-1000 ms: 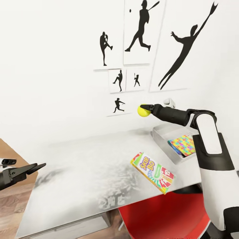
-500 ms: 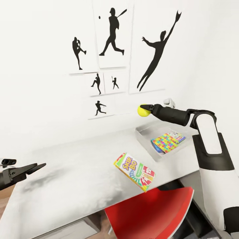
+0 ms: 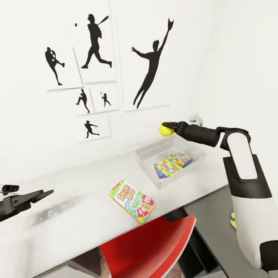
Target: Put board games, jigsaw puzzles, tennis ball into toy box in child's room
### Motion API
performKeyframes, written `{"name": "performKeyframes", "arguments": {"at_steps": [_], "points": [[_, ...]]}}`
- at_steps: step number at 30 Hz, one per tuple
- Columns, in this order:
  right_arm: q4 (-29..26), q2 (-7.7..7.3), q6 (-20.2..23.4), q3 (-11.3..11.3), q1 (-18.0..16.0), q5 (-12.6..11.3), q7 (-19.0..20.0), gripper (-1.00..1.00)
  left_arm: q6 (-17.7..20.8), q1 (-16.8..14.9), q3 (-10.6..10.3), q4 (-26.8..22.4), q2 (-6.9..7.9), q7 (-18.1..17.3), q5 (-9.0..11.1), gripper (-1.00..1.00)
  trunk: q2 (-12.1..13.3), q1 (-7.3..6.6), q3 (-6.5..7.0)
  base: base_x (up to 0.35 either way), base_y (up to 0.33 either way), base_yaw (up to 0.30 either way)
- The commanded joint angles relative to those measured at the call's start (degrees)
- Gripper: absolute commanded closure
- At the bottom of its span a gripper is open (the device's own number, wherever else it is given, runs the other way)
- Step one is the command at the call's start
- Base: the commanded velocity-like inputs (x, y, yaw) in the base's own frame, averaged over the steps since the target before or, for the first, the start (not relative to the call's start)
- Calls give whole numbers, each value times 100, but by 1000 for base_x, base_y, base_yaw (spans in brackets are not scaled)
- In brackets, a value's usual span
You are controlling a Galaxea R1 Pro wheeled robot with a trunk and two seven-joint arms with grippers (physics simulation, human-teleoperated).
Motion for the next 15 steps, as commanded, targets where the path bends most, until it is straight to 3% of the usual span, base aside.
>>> {"name": "performKeyframes", "arguments": {"at_steps": [1, 5, 15], "points": [[-3, -4, 4, 10, -6, -71, -71, 100, 61, -4, -1, -3, 0, -23, -7, -100, -11, 4, -11, 71, -138, -12], [-3, -3, 4, 18, -6, -68, -72, 100, -17, -4, -7, -4, -1, -23, -7, -100, -11, 4, -10, 69, -41, -4], [-3, 5, 4, 27, -6, -68, -79, 100, -123, -4, -8, -3, -1, -23, -6, -100, -11, 4, 20, 196, 7, 0]]}}
